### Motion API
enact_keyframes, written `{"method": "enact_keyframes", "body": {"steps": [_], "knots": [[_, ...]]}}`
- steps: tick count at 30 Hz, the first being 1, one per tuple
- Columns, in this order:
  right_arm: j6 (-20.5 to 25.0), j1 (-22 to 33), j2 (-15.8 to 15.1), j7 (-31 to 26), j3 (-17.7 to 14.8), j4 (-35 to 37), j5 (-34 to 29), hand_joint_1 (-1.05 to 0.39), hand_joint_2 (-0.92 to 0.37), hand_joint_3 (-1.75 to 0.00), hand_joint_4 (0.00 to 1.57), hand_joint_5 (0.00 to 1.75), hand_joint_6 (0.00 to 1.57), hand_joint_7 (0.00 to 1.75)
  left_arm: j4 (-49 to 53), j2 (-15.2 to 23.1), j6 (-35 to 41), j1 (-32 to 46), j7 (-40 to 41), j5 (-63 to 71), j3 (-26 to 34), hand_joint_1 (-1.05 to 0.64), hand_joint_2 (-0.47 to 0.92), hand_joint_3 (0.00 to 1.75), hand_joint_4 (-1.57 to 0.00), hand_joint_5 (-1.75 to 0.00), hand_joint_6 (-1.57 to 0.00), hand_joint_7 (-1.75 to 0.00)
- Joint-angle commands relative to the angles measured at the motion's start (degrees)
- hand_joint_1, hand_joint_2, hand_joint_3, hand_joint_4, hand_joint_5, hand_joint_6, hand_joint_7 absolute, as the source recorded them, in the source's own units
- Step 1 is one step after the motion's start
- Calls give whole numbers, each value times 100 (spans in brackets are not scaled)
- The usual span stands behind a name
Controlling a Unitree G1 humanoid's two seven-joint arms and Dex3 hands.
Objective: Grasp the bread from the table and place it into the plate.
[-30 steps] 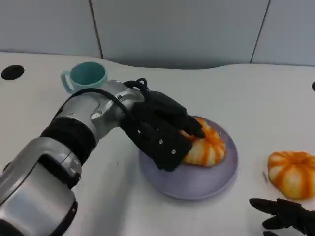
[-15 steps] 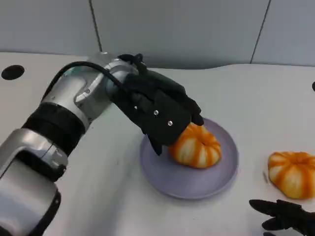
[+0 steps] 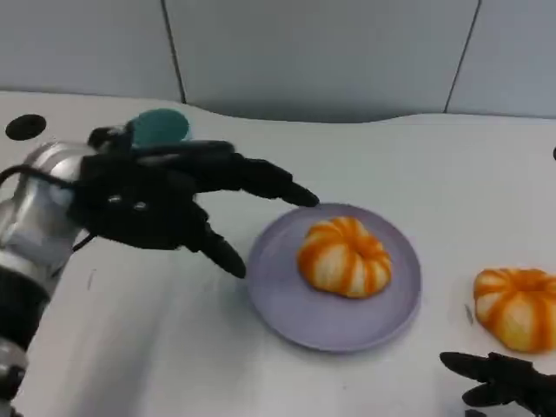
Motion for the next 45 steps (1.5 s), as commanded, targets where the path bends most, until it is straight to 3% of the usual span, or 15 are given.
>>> {"method": "enact_keyframes", "body": {"steps": [1, 5, 7, 9, 12, 14, 18, 25, 35, 45], "knots": [[-92, -7, -113, -4, -89, 67, 48, -41, -92, -49, 44, 98, 75, 9, -179, 64, -32, 852, 213, -591, 501, -57, 92, 14, -14, -96, -50, -6], [15, -21, -105, -24, -107, 55, 22, -42, -92, -48, 44, 96, 76, 10, -867, 144, 901, 1820, 229, -1291, 1013, -52, 92, 13, -15, -124, -57, -15], [-16, -44, -112, -34, -103, 77, 7, -41, -92, -47, 48, 97, 77, 10, -1302, 161, 1503, 2297, 237, -1654, 1251, -48, 92, 11, -17, -140, -39, -69], [-39, -60, -128, -49, -91, 86, -39, -40, -92, -48, 48, 98, 76, 10, -1724, 159, 2001, 2777, 335, -1887, 1451, -45, 92, 10, -17, -153, -26, -108], [6, -87, -121, -60, -88, 87, -54, -40, -92, -48, 46, 97, 76, 9, -2002, 59, 2428, 3268, 499, -2142, 1714, -43, 92, 9, -14, -169, -18, -135], [-23, -112, -130, -57, -94, 119, -36, -40, -92, -48, 46, 97, 76, 10, -2064, -38, 2527, 3496, 746, -2157, 1857, -43, 92, 9, -14, -173, -16, -144], [-89, -164, -150, -33, -107, 193, 18, -39, -92, -48, 47, 97, 76, 9, -2053, -254, 2794, 3757, 1410, -2011, 2027, -43, 92, 7, -33, -175, -23, -168], [-183, -181, -167, -24, -109, 259, 43, -40, -92, -48, 46, 97, 76, 9, -1852, -282, 3333, 3951, 1815, -1827, 2037, -34, 92, 6, -59, -175, -38, -175], [-100, -230, -264, 7, -189, 268, 48, -40, -92, -48, 48, 98, 77, 9, -1860, -152, 4117, 3849, 2167, -970, 1582, -34, 92, 3, -66, -175, -54, -175], [-180, -606, -318, 4, -229, 756, 115, -40, -92, -48, 48, 100, 77, 9, -1410, -174, 4162, 3453, 2281, -658, 1379, -30, 92, 6, -71, -175, -58, -175]]}}
